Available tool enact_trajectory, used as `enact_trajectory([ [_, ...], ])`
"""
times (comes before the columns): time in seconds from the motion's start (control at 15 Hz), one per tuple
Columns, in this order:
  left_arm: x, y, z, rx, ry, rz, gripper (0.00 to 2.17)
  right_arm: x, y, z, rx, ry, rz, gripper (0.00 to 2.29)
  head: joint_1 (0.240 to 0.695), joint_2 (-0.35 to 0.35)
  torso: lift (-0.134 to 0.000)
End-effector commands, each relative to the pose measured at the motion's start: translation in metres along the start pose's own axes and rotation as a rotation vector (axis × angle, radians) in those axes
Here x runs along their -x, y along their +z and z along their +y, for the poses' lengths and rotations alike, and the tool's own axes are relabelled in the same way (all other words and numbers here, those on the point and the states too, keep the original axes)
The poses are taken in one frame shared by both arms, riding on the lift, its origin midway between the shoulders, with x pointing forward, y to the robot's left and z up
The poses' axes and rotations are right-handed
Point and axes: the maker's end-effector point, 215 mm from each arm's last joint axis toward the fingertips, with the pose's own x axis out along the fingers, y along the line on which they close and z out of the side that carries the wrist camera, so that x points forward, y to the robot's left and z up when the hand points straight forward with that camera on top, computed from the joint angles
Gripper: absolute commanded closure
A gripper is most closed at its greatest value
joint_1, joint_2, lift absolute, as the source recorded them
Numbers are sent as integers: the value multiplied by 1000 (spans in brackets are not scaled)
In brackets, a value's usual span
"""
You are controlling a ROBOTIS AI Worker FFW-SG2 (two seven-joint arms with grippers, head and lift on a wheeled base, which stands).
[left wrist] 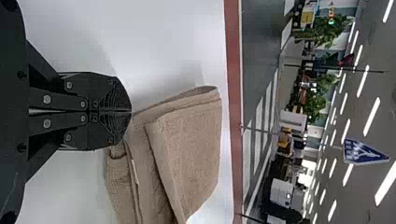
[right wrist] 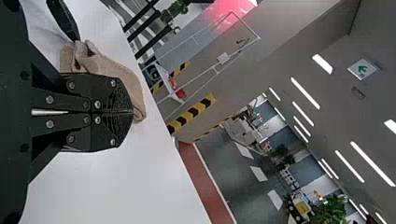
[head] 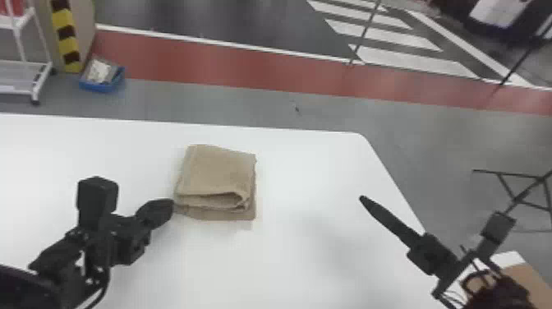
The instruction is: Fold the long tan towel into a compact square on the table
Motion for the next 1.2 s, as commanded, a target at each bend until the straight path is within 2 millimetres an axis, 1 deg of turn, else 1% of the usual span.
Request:
enact_trajectory([
  [0.0, 9, -8, -26, 13, -35, 17, 1926, 1, -1, 0, -3, -1, -4, 1862, 695, -350, -124],
  [0.2, 17, 2, -55, 33, -84, -4, 1926, 1, -1, 0, -7, 0, -6, 1862, 695, -350, -124],
  [0.27, 19, -2, -61, 37, -91, 3, 1926, 0, -2, 0, -8, 0, -7, 1862, 695, -350, -124],
  [0.33, 20, 6, -67, 33, -100, -13, 1926, 1, -2, 0, -9, 0, -8, 1862, 695, -350, -124],
  [0.4, 22, 0, -70, 38, -103, 2, 1926, 2, -2, 0, -12, 1, -11, 1862, 695, -350, -124],
  [0.47, 25, 6, -73, 38, -108, 2, 1926, 5, -1, -1, -14, -2, -13, 1862, 695, -350, -124],
  [0.53, 29, 12, -71, 35, -99, -10, 1926, 7, -1, -1, -13, -3, -15, 1862, 695, -350, -124],
  [0.6, 34, 18, -65, 36, -87, -18, 1926, 8, 0, -2, -13, -4, -19, 1862, 695, -350, -124],
  [0.67, 39, 27, -57, 35, -73, -33, 1926, 9, 2, -3, -11, -6, -20, 1862, 695, -350, -124],
  [0.73, 45, 36, -49, 33, -55, -47, 1926, 7, 6, -1, -5, -2, -27, 1862, 695, -350, -124],
  [0.8, 51, 44, -38, 26, -31, -62, 1926, -1, 11, 2, 3, 7, -33, 1862, 695, -350, -124],
  [0.87, 54, 47, -32, 27, -20, -69, 1926, -16, 12, 9, 20, 22, -29, 1862, 695, -350, -124],
  [1.0, 57, 50, -29, 29, -11, -75, 1926, -60, 10, 27, 72, 41, -13, 1862, 695, -350, -124],
  [1.07, 59, 45, -28, 33, -6, -68, 1926, -89, 4, 37, 114, 38, 25, 1862, 695, -350, -124],
  [1.13, 60, 43, -27, 34, -5, -68, 1926, -121, 2, 56, 158, 57, 46, 1862, 695, -350, -124],
])
